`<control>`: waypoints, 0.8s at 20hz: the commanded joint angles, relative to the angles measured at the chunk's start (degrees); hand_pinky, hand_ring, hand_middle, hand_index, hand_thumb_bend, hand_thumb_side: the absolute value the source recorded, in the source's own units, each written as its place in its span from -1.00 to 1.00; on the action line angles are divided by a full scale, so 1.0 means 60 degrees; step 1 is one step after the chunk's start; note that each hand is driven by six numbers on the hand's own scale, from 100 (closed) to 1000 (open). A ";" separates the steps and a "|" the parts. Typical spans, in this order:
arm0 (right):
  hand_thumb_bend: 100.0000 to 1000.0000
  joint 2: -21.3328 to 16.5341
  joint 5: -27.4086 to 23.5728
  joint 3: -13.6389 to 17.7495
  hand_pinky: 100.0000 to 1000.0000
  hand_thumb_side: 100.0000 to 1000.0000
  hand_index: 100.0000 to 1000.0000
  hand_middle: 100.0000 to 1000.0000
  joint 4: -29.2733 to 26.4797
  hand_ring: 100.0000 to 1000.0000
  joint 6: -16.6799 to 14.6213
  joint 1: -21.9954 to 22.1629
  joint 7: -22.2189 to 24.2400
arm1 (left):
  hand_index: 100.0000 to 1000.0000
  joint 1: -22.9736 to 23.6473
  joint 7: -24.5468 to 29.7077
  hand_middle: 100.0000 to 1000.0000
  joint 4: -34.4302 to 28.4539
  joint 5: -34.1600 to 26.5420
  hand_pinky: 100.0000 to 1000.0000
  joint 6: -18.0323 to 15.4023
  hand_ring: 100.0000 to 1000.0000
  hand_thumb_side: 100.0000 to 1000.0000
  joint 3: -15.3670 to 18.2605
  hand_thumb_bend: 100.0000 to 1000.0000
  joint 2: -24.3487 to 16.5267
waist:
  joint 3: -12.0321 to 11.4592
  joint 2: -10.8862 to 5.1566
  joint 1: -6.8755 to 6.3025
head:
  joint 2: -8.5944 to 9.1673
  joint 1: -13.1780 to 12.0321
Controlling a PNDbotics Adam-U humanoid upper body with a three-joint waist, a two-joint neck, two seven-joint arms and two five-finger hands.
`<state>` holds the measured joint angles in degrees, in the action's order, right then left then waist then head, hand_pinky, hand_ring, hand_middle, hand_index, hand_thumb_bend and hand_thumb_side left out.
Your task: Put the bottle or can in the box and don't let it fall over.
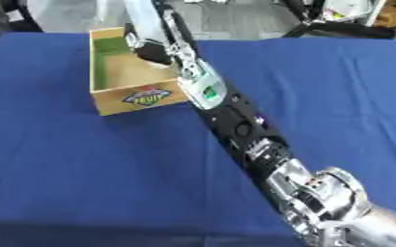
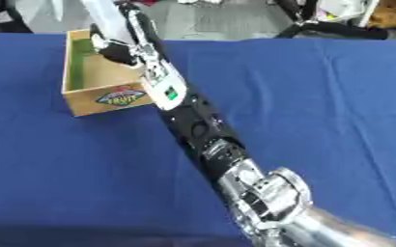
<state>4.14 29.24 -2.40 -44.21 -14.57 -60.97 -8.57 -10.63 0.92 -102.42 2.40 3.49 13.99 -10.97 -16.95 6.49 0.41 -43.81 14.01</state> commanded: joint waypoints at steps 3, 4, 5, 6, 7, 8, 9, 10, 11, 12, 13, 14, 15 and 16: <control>0.02 -0.0234 0.3576 0.0262 1.00 0.22 1.00 0.92 -0.0267 0.97 0.0268 -0.0111 0.0042 | 0.86 -0.0113 0.0035 0.70 -0.0125 -0.0049 0.62 -0.0009 0.51 0.66 0.0026 0.19 -0.0096 | 0.0011 -0.0088 -0.0029 | -0.0051 0.0025; 0.07 -0.0235 0.4059 0.0372 1.00 0.27 1.00 0.91 -0.0297 0.96 0.0362 -0.0094 -0.0155 | 0.86 -0.0110 0.0027 0.70 -0.0126 -0.0050 0.62 -0.0007 0.51 0.66 0.0034 0.19 -0.0100 | 0.0018 -0.0093 -0.0026 | -0.0051 0.0017; 0.09 -0.0257 0.4399 0.0481 1.00 0.28 1.00 0.90 -0.0313 0.96 0.0472 -0.0080 -0.0385 | 0.86 -0.0106 0.0018 0.70 -0.0125 -0.0051 0.62 -0.0004 0.51 0.66 0.0043 0.19 -0.0104 | 0.0033 -0.0099 -0.0022 | -0.0051 0.0003; 0.09 -0.0274 0.4627 0.0561 1.00 0.28 1.00 0.90 -0.0307 0.96 0.0583 -0.0071 -0.0611 | 0.86 -0.0105 0.0014 0.70 -0.0125 -0.0050 0.62 -0.0001 0.51 0.66 0.0046 0.19 -0.0108 | 0.0043 -0.0102 -0.0018 | -0.0051 -0.0005; 0.09 -0.0314 0.4756 0.0656 1.00 0.29 1.00 0.88 -0.0286 0.94 0.0732 -0.0065 -0.0844 | 0.86 -0.0103 0.0013 0.70 -0.0125 -0.0049 0.62 0.0000 0.51 0.66 0.0047 0.19 -0.0112 | 0.0059 -0.0106 -0.0014 | -0.0051 -0.0015; 0.07 -0.0364 0.4812 0.0756 1.00 0.30 1.00 0.88 -0.0248 0.94 0.0931 -0.0065 -0.1091 | 0.86 -0.0099 0.0014 0.70 -0.0124 -0.0049 0.62 0.0001 0.51 0.66 0.0047 0.19 -0.0115 | 0.0071 -0.0110 -0.0010 | -0.0051 -0.0023; 0.04 -0.0427 0.4816 0.0867 1.00 0.32 1.00 0.87 -0.0164 0.93 0.1202 -0.0072 -0.1337 | 0.86 -0.0093 0.0014 0.70 -0.0122 -0.0048 0.62 0.0003 0.51 0.66 0.0048 0.19 -0.0120 | 0.0081 -0.0115 -0.0009 | -0.0051 -0.0033; 0.02 -0.0479 0.4777 0.0957 1.00 0.33 1.00 0.86 -0.0062 0.92 0.1458 -0.0083 -0.1533 | 0.86 -0.0090 0.0014 0.70 -0.0122 -0.0048 0.62 0.0004 0.50 0.66 0.0048 0.19 -0.0124 | 0.0085 -0.0119 -0.0009 | -0.0051 -0.0032; 0.01 -0.0543 0.4723 0.1049 1.00 0.34 1.00 0.86 0.0054 0.92 0.1728 -0.0094 -0.1708 | 0.86 -0.0088 0.0014 0.70 -0.0124 -0.0050 0.62 0.0002 0.50 0.66 0.0047 0.19 -0.0129 | 0.0087 -0.0122 -0.0012 | -0.0051 -0.0030; 0.01 -0.0601 0.4689 0.1104 1.00 0.34 1.00 0.86 0.0155 0.92 0.1958 -0.0112 -0.1855 | 0.86 -0.0087 0.0014 0.70 -0.0125 -0.0053 0.62 0.0000 0.50 0.66 0.0046 0.19 -0.0133 | 0.0087 -0.0124 -0.0014 | -0.0051 -0.0029; 0.01 -0.0674 0.4674 0.1162 1.00 0.34 1.00 0.86 0.0258 0.92 0.2188 -0.0128 -0.1988 | 0.86 -0.0085 0.0011 0.70 -0.0127 -0.0055 0.62 -0.0001 0.50 0.67 0.0049 0.19 -0.0138 | 0.0091 -0.0123 -0.0016 | -0.0051 -0.0032; 0.01 -0.0742 0.4688 0.1204 1.00 0.34 1.00 0.85 0.0353 0.91 0.2406 -0.0148 -0.2112 | 0.86 -0.0082 0.0007 0.70 -0.0127 -0.0058 0.62 -0.0001 0.50 0.67 0.0051 0.19 -0.0142 | 0.0094 -0.0122 -0.0016 | -0.0051 -0.0031; 0.02 -0.0809 0.4721 0.1241 0.99 0.34 1.00 0.85 0.0437 0.91 0.2614 -0.0168 -0.2233 | 0.86 -0.0076 0.0005 0.70 -0.0126 -0.0058 0.62 0.0000 0.50 0.67 0.0052 0.18 -0.0144 | 0.0100 -0.0119 -0.0014 | -0.0051 -0.0035; 0.04 -0.0867 0.4764 0.1264 0.99 0.34 1.00 0.85 0.0504 0.91 0.2794 -0.0189 -0.2343 | 0.86 -0.0073 0.0005 0.70 -0.0124 -0.0056 0.62 0.0003 0.50 0.67 0.0052 0.18 -0.0144 | 0.0104 -0.0115 -0.0012 | -0.0051 -0.0039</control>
<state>0.30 57.36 4.75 -41.12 0.74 -60.48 -21.69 -10.62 0.95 -102.41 2.31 3.55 13.99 -10.86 -16.31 6.47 0.67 -43.81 13.89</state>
